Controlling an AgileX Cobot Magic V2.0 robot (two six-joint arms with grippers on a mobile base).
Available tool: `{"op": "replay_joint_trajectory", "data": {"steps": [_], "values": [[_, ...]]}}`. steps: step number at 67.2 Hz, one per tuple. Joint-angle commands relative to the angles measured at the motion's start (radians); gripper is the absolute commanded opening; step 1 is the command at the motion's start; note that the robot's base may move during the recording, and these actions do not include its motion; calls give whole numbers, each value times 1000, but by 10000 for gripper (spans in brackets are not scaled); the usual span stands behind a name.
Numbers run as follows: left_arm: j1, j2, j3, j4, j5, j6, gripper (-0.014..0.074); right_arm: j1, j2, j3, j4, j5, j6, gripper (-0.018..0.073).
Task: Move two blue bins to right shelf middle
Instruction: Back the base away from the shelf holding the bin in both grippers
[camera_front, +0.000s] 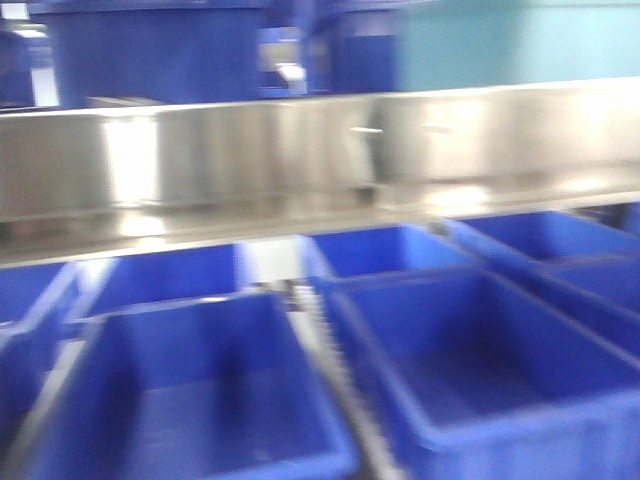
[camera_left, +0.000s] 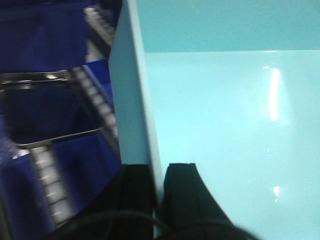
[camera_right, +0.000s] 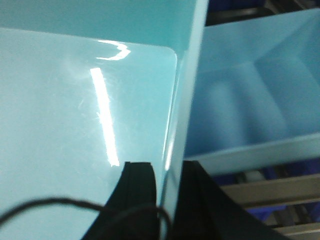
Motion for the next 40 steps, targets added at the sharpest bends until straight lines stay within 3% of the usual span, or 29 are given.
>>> {"op": "replay_joint_trajectory", "data": {"steps": [1, 40], "values": [[-9, -7, -12, -71, -62, 12, -111, 3, -3, -12, 14, -54, -17, -153], [-9, -7, -12, -71, -62, 12, -111, 3, -3, -12, 14, -56, -17, -153]]}}
